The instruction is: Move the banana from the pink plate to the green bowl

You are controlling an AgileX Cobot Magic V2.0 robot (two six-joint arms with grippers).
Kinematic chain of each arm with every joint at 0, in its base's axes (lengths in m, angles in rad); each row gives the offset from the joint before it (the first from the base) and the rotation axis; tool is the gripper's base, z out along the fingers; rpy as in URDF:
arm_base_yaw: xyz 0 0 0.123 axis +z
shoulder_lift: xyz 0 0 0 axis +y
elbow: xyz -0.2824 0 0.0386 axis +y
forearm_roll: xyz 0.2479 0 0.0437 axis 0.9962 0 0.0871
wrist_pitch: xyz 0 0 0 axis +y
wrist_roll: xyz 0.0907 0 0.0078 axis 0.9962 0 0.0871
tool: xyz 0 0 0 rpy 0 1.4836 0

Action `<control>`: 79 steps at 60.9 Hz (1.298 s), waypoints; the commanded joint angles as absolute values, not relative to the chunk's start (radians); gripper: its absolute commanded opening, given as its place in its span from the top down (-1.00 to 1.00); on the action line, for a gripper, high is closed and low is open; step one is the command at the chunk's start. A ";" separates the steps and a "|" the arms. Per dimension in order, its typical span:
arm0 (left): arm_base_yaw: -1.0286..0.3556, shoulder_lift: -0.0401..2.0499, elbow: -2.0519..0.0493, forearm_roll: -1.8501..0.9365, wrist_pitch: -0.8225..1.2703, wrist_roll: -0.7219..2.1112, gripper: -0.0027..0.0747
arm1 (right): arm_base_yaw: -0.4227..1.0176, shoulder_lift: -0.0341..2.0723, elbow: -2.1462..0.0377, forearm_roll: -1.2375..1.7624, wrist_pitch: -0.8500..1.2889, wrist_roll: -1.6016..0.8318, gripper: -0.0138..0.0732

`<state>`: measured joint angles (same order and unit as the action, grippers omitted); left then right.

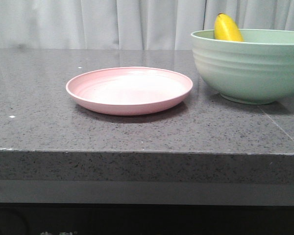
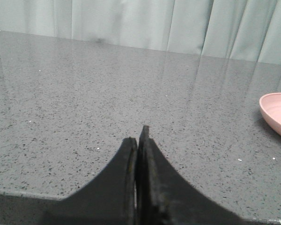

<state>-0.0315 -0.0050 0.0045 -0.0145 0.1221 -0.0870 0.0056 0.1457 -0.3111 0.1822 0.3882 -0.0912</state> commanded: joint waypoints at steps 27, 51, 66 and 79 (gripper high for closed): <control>-0.031 -0.028 0.008 -0.022 0.032 -0.087 0.98 | 0.001 -0.033 0.023 0.183 0.145 -0.092 0.81; -0.031 -0.028 0.008 -0.022 0.032 -0.087 0.98 | 0.001 -0.033 0.023 0.183 0.147 -0.092 0.81; -0.031 -0.028 0.008 -0.022 0.032 -0.087 0.98 | 0.001 -0.033 0.023 0.183 0.147 -0.092 0.81; -0.031 -0.028 0.008 -0.022 0.032 -0.087 0.98 | 0.001 -0.033 0.023 0.183 0.147 -0.092 0.81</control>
<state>-0.0315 -0.0050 0.0045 -0.0145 0.1198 -0.0870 0.0056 -0.0090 0.0288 0.1798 0.2342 -0.0875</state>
